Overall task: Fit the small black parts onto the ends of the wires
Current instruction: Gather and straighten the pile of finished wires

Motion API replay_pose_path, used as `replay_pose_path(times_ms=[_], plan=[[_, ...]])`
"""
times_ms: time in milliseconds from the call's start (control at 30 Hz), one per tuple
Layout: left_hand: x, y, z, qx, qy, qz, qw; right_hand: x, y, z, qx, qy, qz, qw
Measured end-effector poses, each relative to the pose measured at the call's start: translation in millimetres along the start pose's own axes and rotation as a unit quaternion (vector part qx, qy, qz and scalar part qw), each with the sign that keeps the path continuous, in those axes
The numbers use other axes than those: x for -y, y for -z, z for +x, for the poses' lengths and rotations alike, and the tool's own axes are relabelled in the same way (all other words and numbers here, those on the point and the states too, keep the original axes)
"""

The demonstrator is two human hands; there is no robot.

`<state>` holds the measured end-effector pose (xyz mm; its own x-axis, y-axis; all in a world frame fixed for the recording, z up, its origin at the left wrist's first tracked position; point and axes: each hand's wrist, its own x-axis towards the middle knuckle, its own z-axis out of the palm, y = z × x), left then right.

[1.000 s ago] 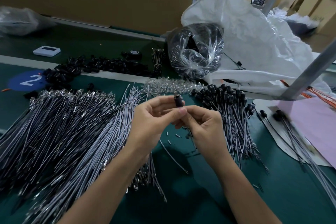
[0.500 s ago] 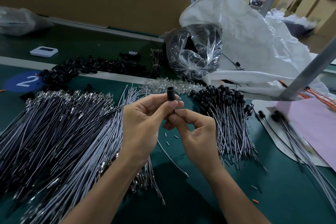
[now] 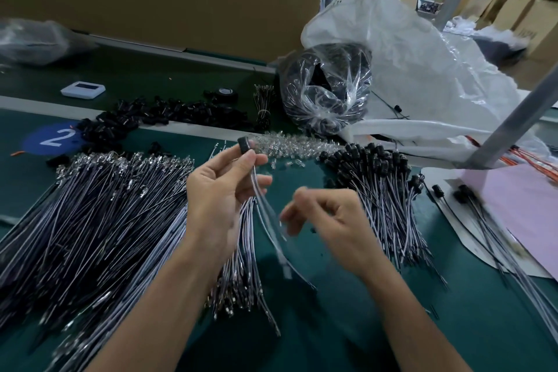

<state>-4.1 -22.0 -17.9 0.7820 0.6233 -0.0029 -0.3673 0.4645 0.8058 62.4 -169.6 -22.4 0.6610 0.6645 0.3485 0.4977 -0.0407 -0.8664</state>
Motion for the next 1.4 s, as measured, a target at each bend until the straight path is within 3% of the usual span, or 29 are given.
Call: replay_pose_path(times_ms=[100,133,233,333,633,967,1067,1233,1333,1400], plan=[[2,6,5,-0.011,0.067,0.063,0.996,-12,16,7,-0.115,-0.042,-0.125,0.985],[4,7,6,0.000,0.089,0.086,0.992,-17,20,8,-0.121,-0.057,-0.179,0.975],[9,8,7,0.030,0.122,0.140,0.982,-27,27,9,-0.043,-0.115,-0.244,0.962],[13,9,8,0.036,0.123,0.164,0.978,-30,22,8,0.007,-0.101,-0.263,0.960],[18,4,3,0.037,0.090,0.188,0.977,-39,10,63,-0.024,-0.124,-0.390,0.912],[17,-2,-4,0.057,0.072,0.190,0.978,-66,10,96,-0.029,-0.129,-0.455,0.881],[17,-3,-4,0.053,0.057,0.184,0.980,-64,17,93,-0.054,-0.117,-0.392,0.911],[20,-4,-4,0.059,0.049,0.190,0.979,-38,28,58,-0.129,-0.071,-0.114,0.983],[24,-4,-4,0.069,0.040,0.223,0.972,-23,31,31,-0.127,-0.058,0.086,0.986],[25,-4,-4,0.079,0.036,0.239,0.967,-19,29,22,-0.124,-0.052,0.117,0.984]])
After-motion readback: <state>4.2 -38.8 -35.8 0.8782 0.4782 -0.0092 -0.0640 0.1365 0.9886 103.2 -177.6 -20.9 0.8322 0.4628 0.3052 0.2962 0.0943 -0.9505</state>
